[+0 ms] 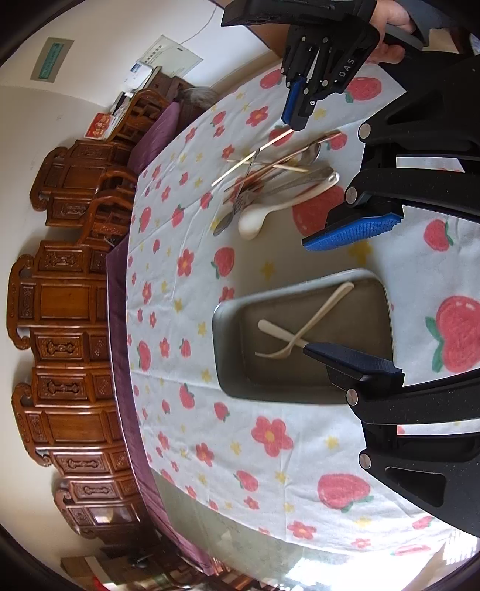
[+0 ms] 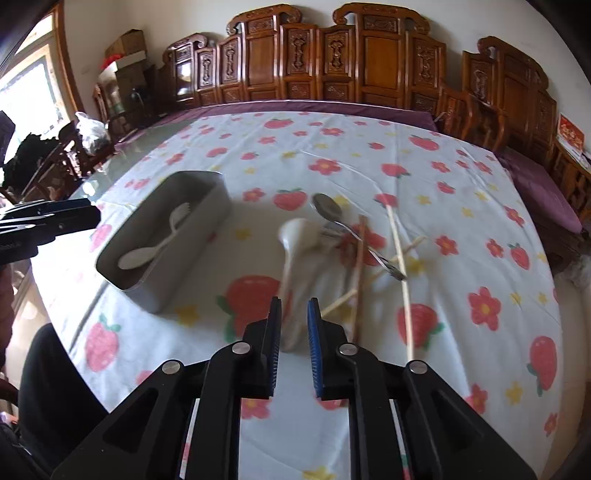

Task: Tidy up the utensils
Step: 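Grasp a wooden chopstick from the pile with the right tool and lift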

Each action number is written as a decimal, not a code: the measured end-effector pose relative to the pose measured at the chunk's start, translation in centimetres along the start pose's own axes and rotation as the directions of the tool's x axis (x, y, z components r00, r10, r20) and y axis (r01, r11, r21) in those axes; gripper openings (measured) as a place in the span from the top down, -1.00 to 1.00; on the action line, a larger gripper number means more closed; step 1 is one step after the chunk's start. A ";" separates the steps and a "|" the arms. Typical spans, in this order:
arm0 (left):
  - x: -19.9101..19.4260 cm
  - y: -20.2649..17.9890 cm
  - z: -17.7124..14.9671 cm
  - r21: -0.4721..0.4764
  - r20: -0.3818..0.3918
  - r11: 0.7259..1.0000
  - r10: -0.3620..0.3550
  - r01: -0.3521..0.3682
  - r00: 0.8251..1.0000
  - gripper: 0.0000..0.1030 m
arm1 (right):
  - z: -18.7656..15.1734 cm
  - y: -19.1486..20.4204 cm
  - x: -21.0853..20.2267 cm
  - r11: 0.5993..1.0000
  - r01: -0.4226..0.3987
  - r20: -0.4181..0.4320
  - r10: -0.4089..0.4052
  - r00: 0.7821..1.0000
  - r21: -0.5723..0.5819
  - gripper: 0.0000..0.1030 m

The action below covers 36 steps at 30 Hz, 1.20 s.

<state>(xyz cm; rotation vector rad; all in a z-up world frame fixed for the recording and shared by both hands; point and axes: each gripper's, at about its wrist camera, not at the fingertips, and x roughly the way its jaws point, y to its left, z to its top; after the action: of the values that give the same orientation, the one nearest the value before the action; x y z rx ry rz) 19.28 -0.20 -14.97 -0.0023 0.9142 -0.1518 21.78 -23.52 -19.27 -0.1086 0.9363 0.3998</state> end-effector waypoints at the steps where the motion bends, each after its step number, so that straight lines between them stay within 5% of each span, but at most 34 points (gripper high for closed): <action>1: 0.2 -0.4 0.0 0.006 -0.003 1.000 -0.003 0.003 1.000 0.05 | -0.2 -0.6 0.1 1.000 0.004 -0.005 -0.004 1.000 0.008 0.69; 8: 1.3 -2.4 -0.3 0.041 -0.028 0.999 -0.020 0.021 0.999 0.04 | -1.3 -3.8 1.7 0.997 0.022 -0.034 -0.019 0.999 0.074 0.68; 26: 3.8 -4.3 -0.4 0.075 -0.083 0.997 -0.023 0.029 0.996 0.05 | 0.6 -5.0 9.1 0.996 0.020 -0.138 -0.008 0.990 0.085 0.62; 29: 4.2 -4.6 -0.4 0.080 -0.088 0.996 -0.026 0.033 0.996 0.05 | 0.5 -5.0 9.1 0.997 0.017 -0.141 -0.006 0.990 0.077 0.85; 36: 5.4 -5.3 -0.2 0.086 -0.102 0.995 -0.033 0.041 0.994 0.05 | -0.2 -5.8 7.5 0.994 -0.009 -0.112 0.021 0.993 0.108 0.88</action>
<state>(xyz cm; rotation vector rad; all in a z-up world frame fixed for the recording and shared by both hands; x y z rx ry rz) 21.63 -6.15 -19.01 0.0704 1.0079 -0.2281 27.78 -26.80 -25.83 -0.0264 1.0687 0.3596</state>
